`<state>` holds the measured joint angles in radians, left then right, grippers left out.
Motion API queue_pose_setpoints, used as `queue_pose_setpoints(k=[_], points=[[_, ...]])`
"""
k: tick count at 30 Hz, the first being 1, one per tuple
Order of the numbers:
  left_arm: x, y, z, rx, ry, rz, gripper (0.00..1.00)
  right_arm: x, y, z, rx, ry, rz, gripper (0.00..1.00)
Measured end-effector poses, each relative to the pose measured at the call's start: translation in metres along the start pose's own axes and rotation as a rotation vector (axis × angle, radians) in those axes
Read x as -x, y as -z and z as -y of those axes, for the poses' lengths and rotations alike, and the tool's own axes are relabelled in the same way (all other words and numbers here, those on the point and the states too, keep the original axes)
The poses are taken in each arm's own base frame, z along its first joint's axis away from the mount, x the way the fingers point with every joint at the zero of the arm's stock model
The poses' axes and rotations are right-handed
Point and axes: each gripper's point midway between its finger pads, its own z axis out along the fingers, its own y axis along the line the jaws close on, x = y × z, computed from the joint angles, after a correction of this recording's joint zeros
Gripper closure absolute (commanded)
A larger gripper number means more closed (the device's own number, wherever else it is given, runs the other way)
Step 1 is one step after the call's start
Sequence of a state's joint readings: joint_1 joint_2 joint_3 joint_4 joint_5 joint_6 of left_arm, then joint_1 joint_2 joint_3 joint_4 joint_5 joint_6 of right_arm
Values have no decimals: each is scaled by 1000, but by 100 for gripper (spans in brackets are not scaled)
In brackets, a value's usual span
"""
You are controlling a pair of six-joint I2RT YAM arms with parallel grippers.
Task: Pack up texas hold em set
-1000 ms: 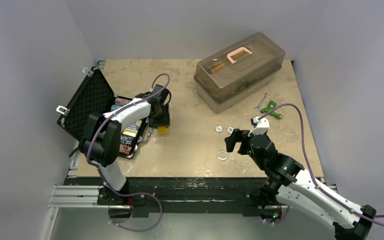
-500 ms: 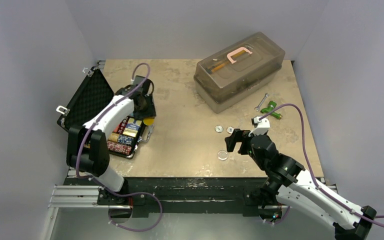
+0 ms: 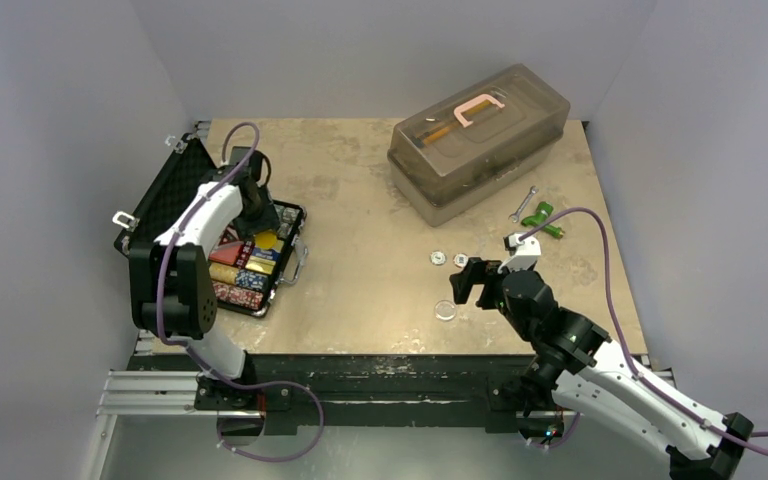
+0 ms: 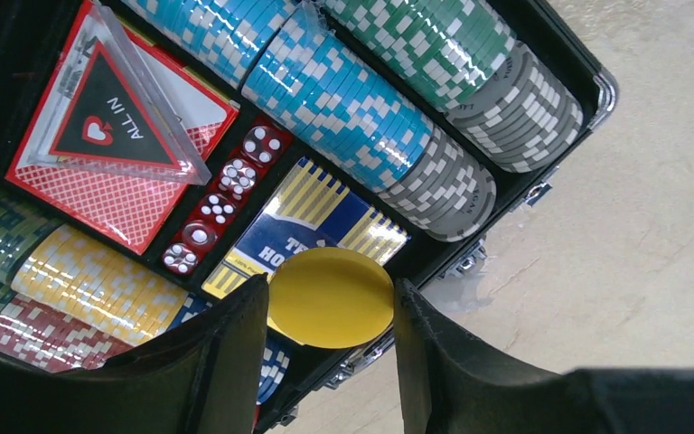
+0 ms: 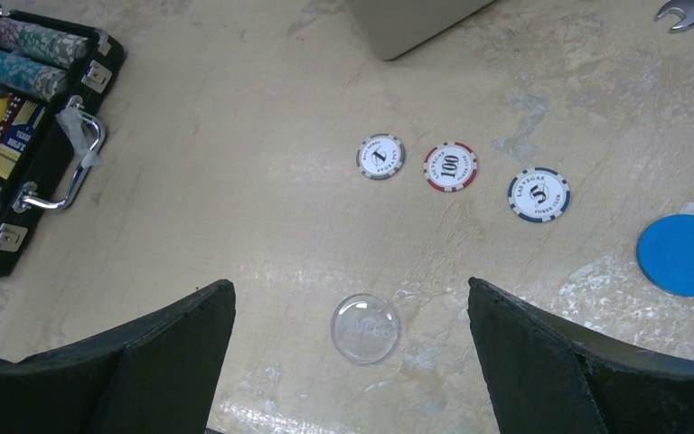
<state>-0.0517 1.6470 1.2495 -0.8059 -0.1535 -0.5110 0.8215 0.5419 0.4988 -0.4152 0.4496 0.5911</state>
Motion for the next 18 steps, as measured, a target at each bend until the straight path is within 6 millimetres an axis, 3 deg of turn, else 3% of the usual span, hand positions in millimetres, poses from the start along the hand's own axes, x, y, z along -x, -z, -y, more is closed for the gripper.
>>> queue_pose_setpoints(k=[18], points=[[-11, -37, -4, 48, -2, -89, 62, 0, 0, -1, 1, -1, 1, 1]])
